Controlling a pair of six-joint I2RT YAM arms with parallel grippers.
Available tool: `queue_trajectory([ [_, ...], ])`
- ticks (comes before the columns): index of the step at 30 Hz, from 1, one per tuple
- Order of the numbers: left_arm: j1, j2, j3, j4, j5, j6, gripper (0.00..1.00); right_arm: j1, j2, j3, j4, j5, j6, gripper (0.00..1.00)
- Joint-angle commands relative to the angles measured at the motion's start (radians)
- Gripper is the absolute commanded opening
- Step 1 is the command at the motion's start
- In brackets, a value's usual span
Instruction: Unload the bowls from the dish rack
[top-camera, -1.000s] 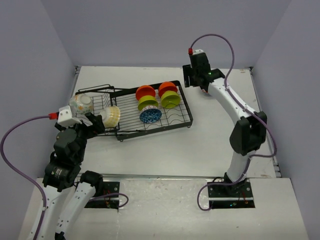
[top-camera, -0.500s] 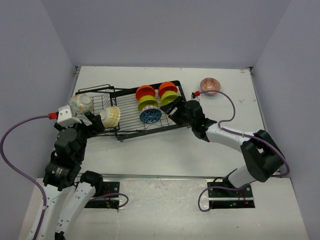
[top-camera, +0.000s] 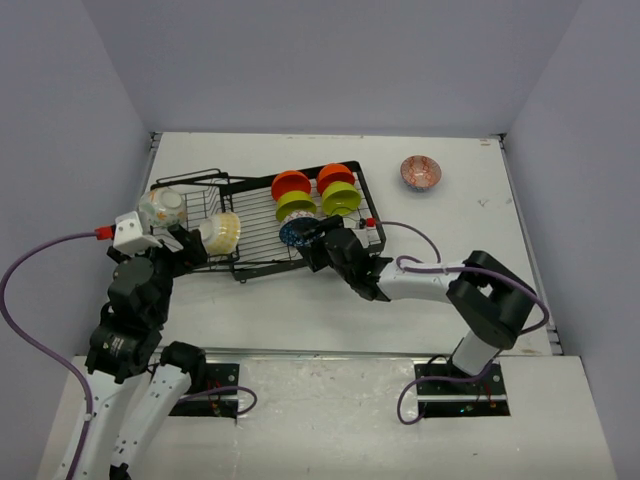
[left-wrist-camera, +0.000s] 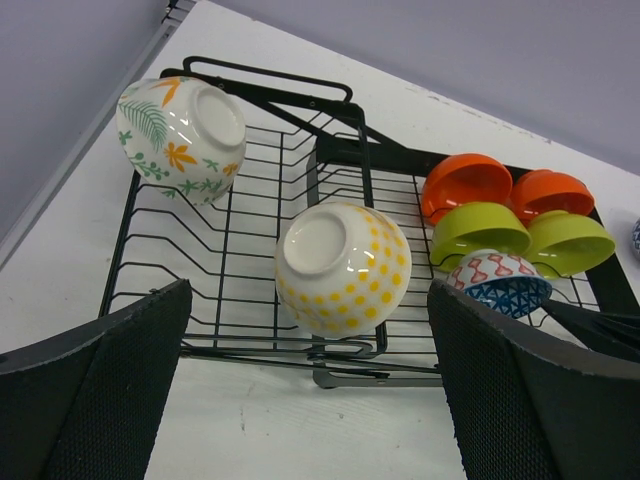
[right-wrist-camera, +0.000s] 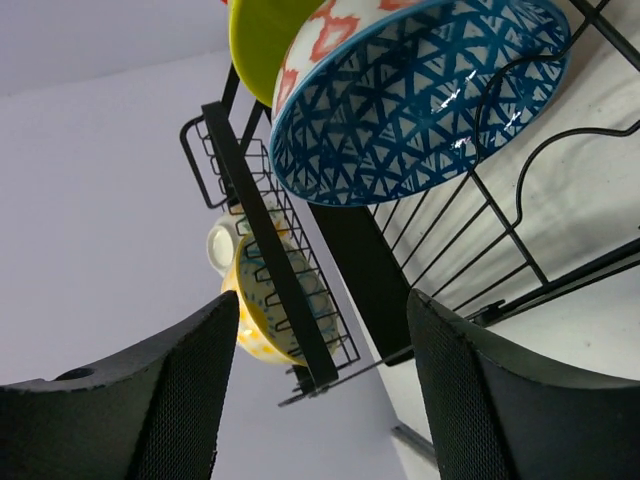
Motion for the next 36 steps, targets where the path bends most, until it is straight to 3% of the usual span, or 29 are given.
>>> queue_trajectory([
  [1, -0.003, -0.016, 0.001, 0.019, -0.009, -0.008, 1.00, 0.016, 0.021, 0.074, -0.054, 0.167, 0.127, 0.68],
  [14, -0.003, -0.021, 0.000, 0.029, 0.013, 0.000, 1.00, 0.013, 0.170, 0.264, -0.196, 0.294, 0.179, 0.61],
  [26, -0.003, -0.023, -0.003, 0.035, 0.025, 0.004, 1.00, -0.024, 0.264, 0.327, -0.178, 0.297, 0.159, 0.39],
  [31, -0.003, -0.026, -0.002, 0.035, 0.029, 0.004, 1.00, -0.024, 0.248, 0.290, -0.149, 0.312, 0.161, 0.35],
  [36, -0.005, -0.035, -0.005, 0.035, 0.022, 0.004, 1.00, -0.024, 0.230, 0.241, -0.098, 0.326, 0.153, 0.21],
])
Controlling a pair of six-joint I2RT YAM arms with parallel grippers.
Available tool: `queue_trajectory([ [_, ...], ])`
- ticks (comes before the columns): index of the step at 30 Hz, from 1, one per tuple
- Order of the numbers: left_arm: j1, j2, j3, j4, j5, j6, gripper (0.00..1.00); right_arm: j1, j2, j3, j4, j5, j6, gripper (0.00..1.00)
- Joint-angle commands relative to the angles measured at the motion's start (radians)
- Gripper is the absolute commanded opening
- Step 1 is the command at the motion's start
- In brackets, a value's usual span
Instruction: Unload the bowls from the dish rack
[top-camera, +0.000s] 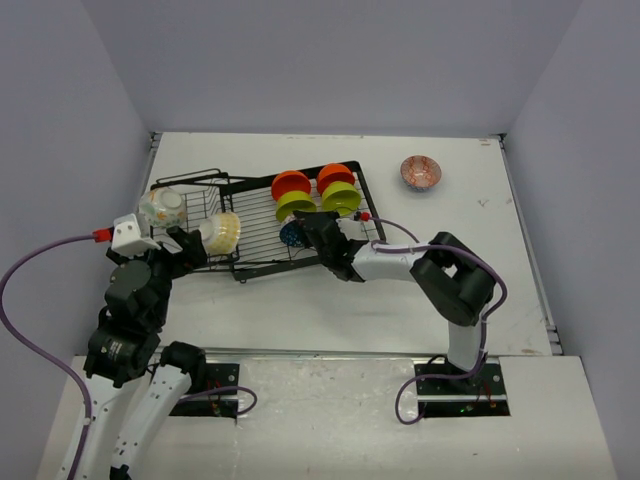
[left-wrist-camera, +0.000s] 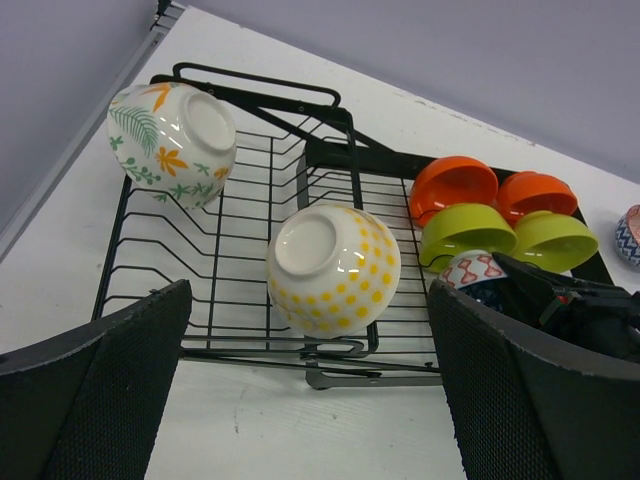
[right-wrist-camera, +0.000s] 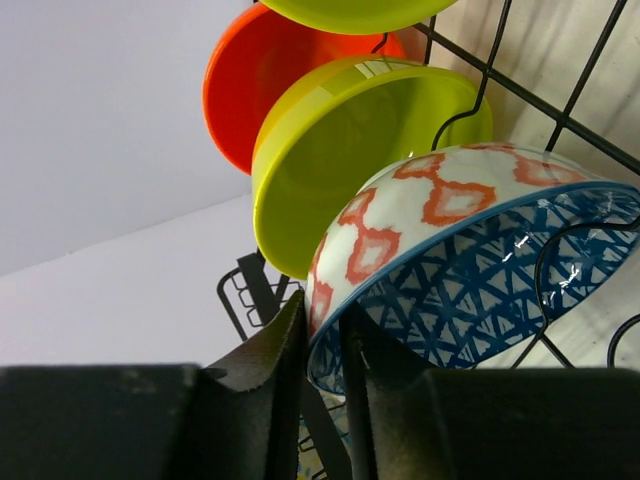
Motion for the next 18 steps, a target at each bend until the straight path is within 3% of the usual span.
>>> queue_trajectory([
  [1, -0.005, -0.012, -0.005, 0.033, 0.001, 0.004, 1.00, 0.001, -0.030, -0.033, 0.007, 0.082, -0.015, 0.19],
  [10, -0.005, -0.001, -0.002, 0.027, -0.010, 0.002, 1.00, -0.001, -0.048, -0.078, 0.123, 0.076, -0.062, 0.01],
  [18, -0.005, 0.000, -0.002, 0.027, -0.015, 0.001, 1.00, -0.007, -0.064, -0.154, 0.399, 0.057, -0.188, 0.00],
])
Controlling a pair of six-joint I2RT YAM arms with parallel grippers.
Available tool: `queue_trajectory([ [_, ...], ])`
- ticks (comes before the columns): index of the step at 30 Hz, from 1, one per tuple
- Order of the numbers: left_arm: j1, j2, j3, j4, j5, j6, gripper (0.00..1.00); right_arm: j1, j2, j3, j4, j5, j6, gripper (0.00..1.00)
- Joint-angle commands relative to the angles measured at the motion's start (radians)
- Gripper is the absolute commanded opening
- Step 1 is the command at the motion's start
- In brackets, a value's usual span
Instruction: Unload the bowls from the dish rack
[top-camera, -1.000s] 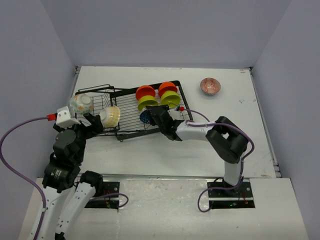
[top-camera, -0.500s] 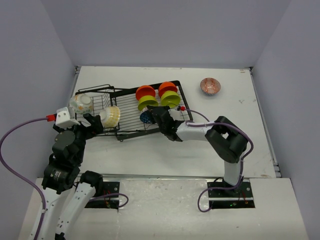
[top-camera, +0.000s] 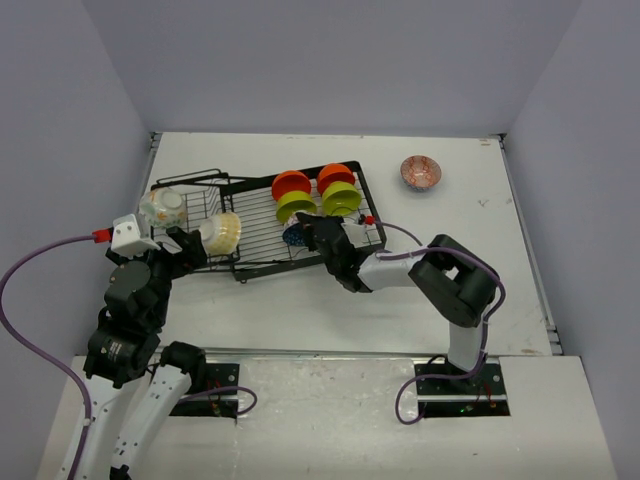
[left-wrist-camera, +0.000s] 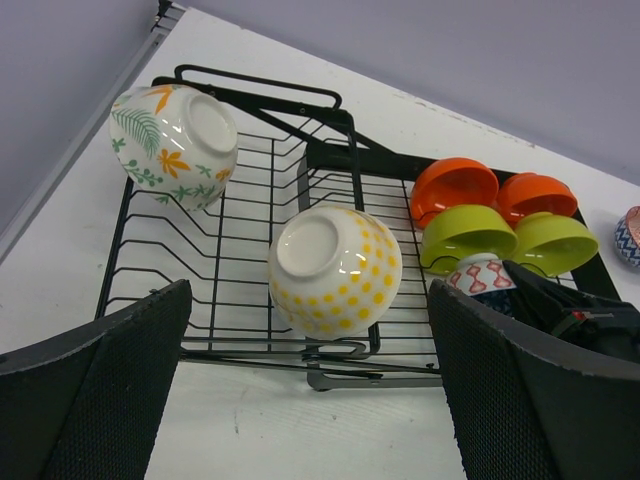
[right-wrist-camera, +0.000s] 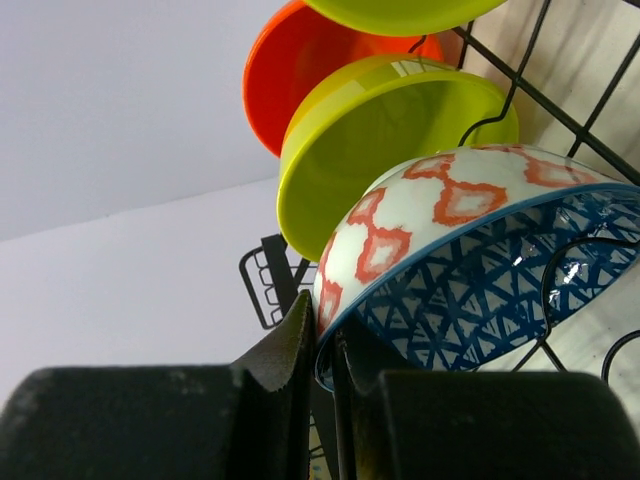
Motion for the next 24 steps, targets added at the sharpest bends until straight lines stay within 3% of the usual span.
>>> queue_trajectory([
  [1, -0.004, 0.009, 0.000, 0.027, -0.013, 0.001, 1.00, -0.009, -0.047, -0.024, 0.160, 0.041, -0.117, 0.00],
  [5, -0.004, 0.011, 0.000, 0.025, -0.016, 0.001, 1.00, -0.010, -0.040, -0.051, 0.337, 0.029, -0.215, 0.00],
  [18, -0.004, 0.008, 0.000, 0.024, -0.019, 0.001, 1.00, -0.032, -0.062, -0.085, 0.646, -0.095, -0.388, 0.00],
  [24, -0.004, 0.009, 0.000, 0.024, -0.021, 0.001, 1.00, -0.032, -0.203, -0.133, 0.652, -0.135, -0.510, 0.00],
])
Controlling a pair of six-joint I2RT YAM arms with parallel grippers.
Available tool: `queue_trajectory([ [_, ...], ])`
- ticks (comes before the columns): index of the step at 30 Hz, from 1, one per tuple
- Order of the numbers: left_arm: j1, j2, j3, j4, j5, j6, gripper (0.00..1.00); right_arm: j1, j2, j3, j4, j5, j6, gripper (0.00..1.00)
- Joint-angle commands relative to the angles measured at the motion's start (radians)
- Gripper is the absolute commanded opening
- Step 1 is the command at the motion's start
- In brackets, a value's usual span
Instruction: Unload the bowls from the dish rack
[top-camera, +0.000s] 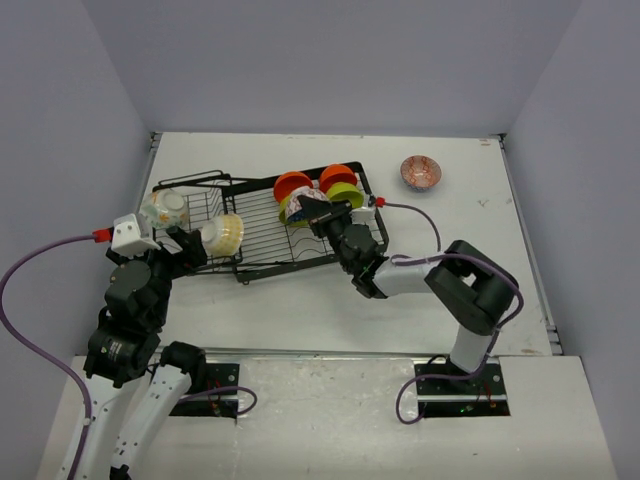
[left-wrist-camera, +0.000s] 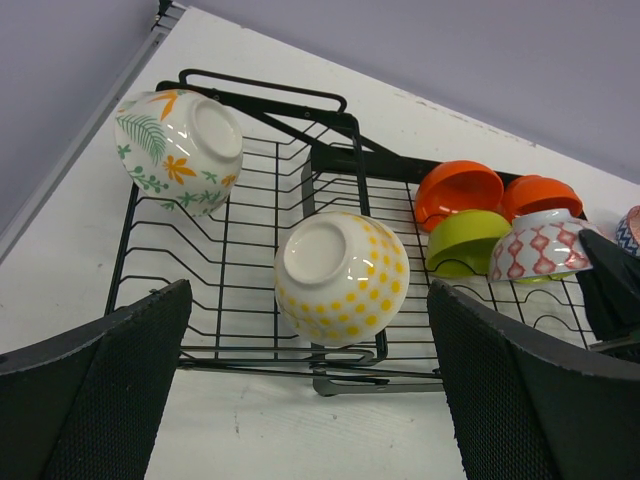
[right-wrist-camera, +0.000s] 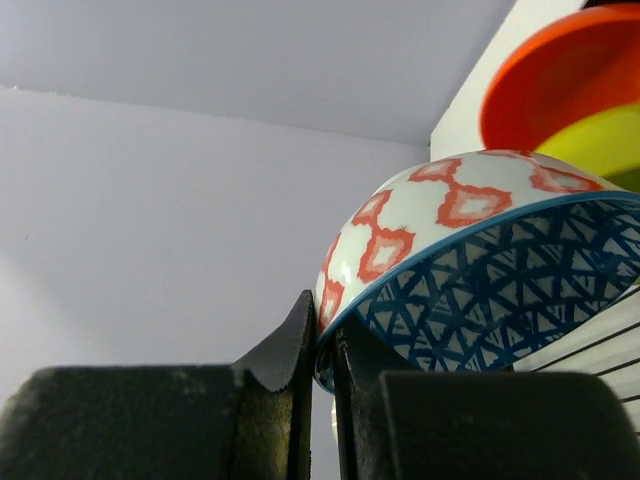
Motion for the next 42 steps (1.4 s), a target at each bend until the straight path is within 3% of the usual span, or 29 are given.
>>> queue_trajectory([
  [1, -0.004, 0.005, 0.000, 0.024, -0.020, 0.001, 1.00, -0.005, -0.169, -0.015, 0.124, -0.024, -0.129, 0.00],
  [9, -0.004, 0.004, 0.000, 0.024, -0.022, 0.001, 1.00, -0.065, -0.395, -0.067, -0.032, -0.062, -0.265, 0.00],
  [12, -0.004, 0.005, 0.000, 0.024, -0.020, 0.001, 1.00, -0.146, -0.481, -0.010, -0.252, -0.130, -0.339, 0.00],
  [16, -0.004, 0.004, 0.003, 0.022, -0.020, -0.001, 1.00, -0.287, -0.516, 0.201, -0.696, -0.233, -0.535, 0.00],
  [20, -0.004, -0.015, 0.001, 0.025, -0.014, 0.002, 1.00, -0.430, -0.405, 0.440, -1.088, -0.335, -0.801, 0.00],
  [22, -0.004, -0.019, 0.000, 0.025, -0.014, 0.002, 1.00, -0.491, -0.334, 0.606, -1.197, -0.345, -0.896, 0.00],
  [27, -0.004, -0.019, 0.000, 0.029, -0.011, 0.004, 1.00, -0.542, 0.015, 1.051, -1.628, -0.236, -1.241, 0.00],
  [28, -0.004, -0.018, 0.000, 0.029, -0.003, 0.004, 1.00, -0.548, 0.057, 1.162, -1.663, -0.209, -1.320, 0.00],
  [31, -0.004, -0.010, 0.000, 0.032, 0.001, 0.005, 1.00, -0.560, 0.173, 1.254, -1.669, -0.107, -1.471, 0.00],
  [36, -0.004, -0.007, -0.003, 0.033, 0.000, 0.005, 1.00, -0.597, 0.388, 1.497, -1.810, -0.168, -1.562, 0.00],
  [42, -0.004, 0.021, -0.002, 0.035, 0.018, 0.010, 1.00, -0.625, 0.479, 1.545, -1.899, -0.262, -1.580, 0.00],
])
